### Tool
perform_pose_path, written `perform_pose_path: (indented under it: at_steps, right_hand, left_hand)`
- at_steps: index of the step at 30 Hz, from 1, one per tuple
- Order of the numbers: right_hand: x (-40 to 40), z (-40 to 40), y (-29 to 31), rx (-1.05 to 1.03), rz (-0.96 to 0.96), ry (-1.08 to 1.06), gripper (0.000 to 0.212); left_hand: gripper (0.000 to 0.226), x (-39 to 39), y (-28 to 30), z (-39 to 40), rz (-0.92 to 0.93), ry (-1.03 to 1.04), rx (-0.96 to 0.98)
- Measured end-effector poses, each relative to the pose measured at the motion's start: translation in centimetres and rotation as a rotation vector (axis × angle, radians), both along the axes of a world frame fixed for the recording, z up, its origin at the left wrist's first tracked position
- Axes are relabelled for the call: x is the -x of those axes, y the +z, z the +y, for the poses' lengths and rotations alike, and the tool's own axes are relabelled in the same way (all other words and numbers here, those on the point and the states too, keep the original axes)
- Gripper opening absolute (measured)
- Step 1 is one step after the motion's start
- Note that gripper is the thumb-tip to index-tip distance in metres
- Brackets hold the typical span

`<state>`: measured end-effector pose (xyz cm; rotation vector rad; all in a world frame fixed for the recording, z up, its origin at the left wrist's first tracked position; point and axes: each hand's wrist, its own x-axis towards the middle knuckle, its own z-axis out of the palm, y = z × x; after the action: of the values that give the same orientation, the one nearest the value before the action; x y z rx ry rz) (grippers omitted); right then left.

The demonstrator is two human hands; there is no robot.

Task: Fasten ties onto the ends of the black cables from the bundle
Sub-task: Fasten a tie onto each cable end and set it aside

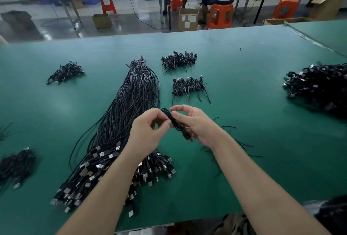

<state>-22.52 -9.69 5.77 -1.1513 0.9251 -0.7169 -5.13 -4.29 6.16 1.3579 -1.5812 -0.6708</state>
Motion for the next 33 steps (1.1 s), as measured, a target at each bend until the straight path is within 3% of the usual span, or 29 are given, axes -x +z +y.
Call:
perform_pose_path:
  at_steps: [4, 6, 8, 11, 14, 19, 23, 30, 33]
  right_hand:
    - [0.0, -0.3, 0.5, -0.013, 0.02, 0.048, 0.005]
    - [-0.2, -0.3, 0.5, -0.024, 0.009, 0.046, 0.01]
    - [-0.1, -0.2, 0.5, -0.086, -0.065, 0.04, 0.02]
    - [0.6, -0.1, 0.4, -0.138, -0.215, 0.09, 0.025]
    - [1.0, 0.2, 0.0, -0.048, -0.269, 0.123, 0.032]
    - [-0.6, 0.3, -0.4, 0.257, -0.055, -0.036, 0.026]
    - [-1.1, 0.0, -0.4, 0.38, 0.147, -0.1, 0.018]
    - [-1.2, 0.4, -0.3, 0.383, 0.17, -0.061, 0.026]
    - [-1.0, 0.4, -0.3, 0.357, 0.229, -0.063, 0.012]
  left_hand:
    - [0.014, 0.3, 0.5, 0.1, -0.441, 0.002, 0.32]
    - [0.012, 0.4, 0.4, 0.0, -0.677, 0.003, 0.499]
    - [0.011, 0.3, 0.5, 0.0, -0.753, 0.017, 0.566]
    - [0.011, 0.1, 0.5, 0.2, -0.58, 0.077, 0.4]
    - [0.013, 0.0, 0.4, 0.0, -0.169, 0.119, 0.064]
    - [0.008, -0.2, 0.0, -0.6, 0.351, 0.115, -0.27]
    - [0.009, -0.2, -0.7, -0.6, 0.496, 0.107, -0.346]
    - [0.013, 0.1, -1.3, -0.4, 0.767, 0.094, -0.473]
    - [0.01, -0.1, -1.2, -0.4, 0.616, 0.11, -0.418]
